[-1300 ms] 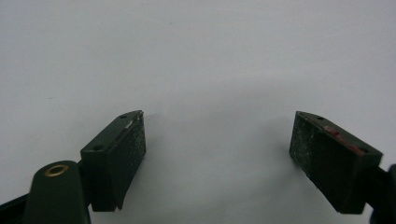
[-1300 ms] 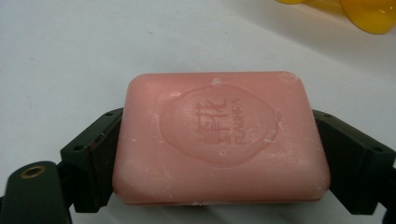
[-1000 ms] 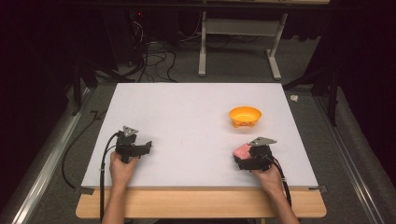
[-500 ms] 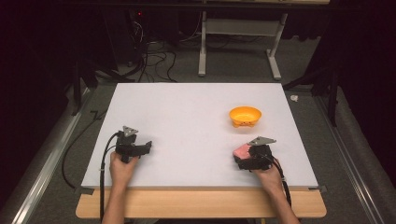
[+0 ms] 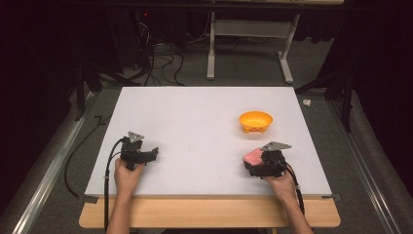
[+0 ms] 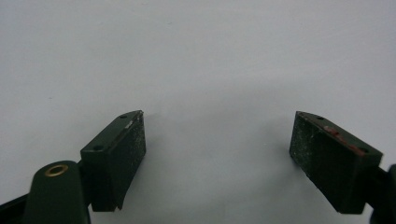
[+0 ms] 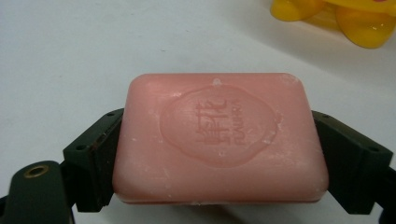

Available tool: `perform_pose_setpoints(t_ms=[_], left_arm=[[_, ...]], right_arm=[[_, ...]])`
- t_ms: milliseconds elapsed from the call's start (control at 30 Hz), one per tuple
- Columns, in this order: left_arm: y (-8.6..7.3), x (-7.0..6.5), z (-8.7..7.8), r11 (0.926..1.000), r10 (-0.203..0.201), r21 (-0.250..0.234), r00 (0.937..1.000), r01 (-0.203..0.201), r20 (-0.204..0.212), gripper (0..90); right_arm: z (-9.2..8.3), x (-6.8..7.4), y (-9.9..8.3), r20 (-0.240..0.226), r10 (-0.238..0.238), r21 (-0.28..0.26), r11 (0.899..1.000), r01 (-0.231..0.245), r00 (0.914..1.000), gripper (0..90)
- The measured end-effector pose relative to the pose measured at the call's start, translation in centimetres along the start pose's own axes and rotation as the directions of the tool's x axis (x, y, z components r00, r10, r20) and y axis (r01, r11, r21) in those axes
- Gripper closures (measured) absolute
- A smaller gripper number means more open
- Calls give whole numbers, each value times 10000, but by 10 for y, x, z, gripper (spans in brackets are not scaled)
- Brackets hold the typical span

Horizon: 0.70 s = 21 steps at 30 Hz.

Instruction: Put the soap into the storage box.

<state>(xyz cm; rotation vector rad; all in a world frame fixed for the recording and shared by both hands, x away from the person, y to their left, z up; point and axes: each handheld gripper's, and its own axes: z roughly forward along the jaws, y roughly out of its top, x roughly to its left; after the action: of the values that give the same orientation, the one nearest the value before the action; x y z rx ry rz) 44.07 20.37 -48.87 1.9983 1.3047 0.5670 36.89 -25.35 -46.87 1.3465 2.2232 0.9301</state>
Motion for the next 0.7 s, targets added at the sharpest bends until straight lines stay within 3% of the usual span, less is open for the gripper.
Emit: perform_pose_setpoints(t_ms=[300,700], left_arm=[[0,0,0,10000,0,-1,10000,0,0,189],[0,0,0,10000,-2,-2,10000,2,-1,189]], right_arm=[[-6,1,5,-130,100,-180,9998,-102,9999,136],[-20,-4,14,-591,646,-434,9968,-672,9962,136]])
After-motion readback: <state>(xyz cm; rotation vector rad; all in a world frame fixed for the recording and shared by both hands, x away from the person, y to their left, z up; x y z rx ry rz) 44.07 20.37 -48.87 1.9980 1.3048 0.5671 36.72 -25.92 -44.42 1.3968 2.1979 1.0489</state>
